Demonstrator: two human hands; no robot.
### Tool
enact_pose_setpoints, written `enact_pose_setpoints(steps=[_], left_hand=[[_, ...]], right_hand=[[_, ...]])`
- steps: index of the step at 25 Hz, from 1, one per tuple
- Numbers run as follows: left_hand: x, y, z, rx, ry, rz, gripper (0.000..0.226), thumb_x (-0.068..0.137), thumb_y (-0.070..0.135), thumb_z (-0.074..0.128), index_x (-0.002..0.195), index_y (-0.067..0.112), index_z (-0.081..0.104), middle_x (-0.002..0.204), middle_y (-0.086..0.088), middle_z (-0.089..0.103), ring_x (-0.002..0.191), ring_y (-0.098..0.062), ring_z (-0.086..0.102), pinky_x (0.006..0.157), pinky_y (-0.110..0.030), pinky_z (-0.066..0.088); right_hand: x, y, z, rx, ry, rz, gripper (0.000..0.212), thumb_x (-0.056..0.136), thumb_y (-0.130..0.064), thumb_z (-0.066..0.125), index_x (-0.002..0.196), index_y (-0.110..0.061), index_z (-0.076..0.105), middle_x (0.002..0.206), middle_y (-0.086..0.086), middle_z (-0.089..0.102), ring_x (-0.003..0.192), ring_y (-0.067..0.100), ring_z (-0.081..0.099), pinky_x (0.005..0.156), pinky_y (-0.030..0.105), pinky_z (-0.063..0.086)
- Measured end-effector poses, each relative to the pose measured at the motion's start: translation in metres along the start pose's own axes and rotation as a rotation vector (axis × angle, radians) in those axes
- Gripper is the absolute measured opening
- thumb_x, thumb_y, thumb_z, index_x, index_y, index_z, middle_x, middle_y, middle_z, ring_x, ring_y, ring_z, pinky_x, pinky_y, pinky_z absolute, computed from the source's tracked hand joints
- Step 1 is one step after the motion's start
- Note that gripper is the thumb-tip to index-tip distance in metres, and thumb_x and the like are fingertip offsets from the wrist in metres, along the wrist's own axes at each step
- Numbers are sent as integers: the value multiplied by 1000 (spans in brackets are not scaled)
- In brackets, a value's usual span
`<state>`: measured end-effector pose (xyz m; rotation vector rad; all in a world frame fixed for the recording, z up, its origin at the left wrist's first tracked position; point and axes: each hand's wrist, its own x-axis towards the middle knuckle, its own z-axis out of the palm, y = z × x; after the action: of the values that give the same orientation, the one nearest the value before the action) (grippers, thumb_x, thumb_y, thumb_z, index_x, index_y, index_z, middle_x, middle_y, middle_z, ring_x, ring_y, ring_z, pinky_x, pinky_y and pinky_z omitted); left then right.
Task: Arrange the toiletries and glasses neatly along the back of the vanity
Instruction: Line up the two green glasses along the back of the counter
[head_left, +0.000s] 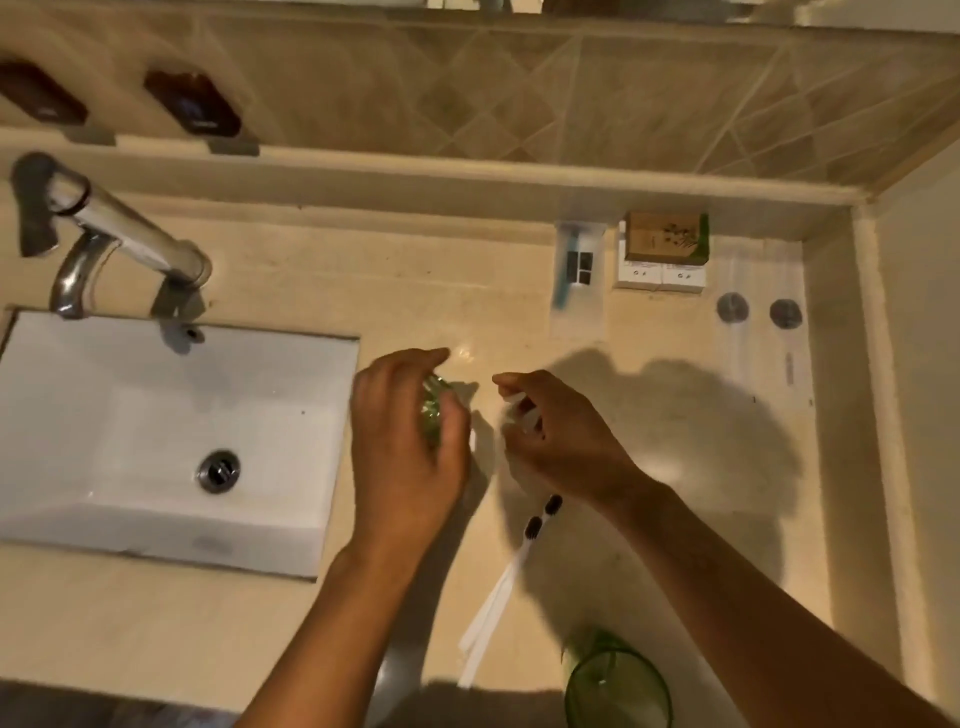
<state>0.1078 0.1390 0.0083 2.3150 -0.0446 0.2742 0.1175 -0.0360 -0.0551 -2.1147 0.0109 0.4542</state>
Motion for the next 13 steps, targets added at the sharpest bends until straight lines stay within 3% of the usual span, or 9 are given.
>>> enact_pose_setpoints(steps=[4, 8, 11, 13], left_hand=[[-27, -43, -33, -20, 128, -329, 38, 94, 11, 53, 131, 20, 51, 128, 1, 54, 121, -14, 52, 97, -19, 42], [-41, -69, -37, -255, 3, -586, 41, 93, 3, 55, 126, 26, 58, 113, 12, 66, 103, 0, 64, 92, -29, 55], [-44, -68, -26, -376, -72, -625, 49, 88, -11, 60, 129, 17, 60, 116, 8, 67, 102, 3, 65, 81, -14, 54], [-40, -68, -22, -471, -67, -655, 45, 88, -13, 63, 125, 14, 62, 112, 8, 67, 94, 11, 65, 74, -6, 50]], right_hand=[[5, -16, 20, -69, -117, -103, 68, 83, -23, 75, 143, -31, 45, 133, -8, 55, 103, 1, 53, 80, 5, 40], [9, -26, 39, -66, -118, -124, 75, 77, -28, 80, 142, -30, 45, 131, -11, 54, 101, -7, 52, 75, 1, 39], [11, -30, 45, -46, -95, -90, 73, 74, -35, 82, 137, -39, 45, 124, -18, 56, 100, -22, 52, 73, -3, 41], [15, -34, 48, -61, -96, -93, 73, 73, -38, 83, 136, -41, 46, 118, -24, 60, 96, -23, 54, 71, -3, 42]])
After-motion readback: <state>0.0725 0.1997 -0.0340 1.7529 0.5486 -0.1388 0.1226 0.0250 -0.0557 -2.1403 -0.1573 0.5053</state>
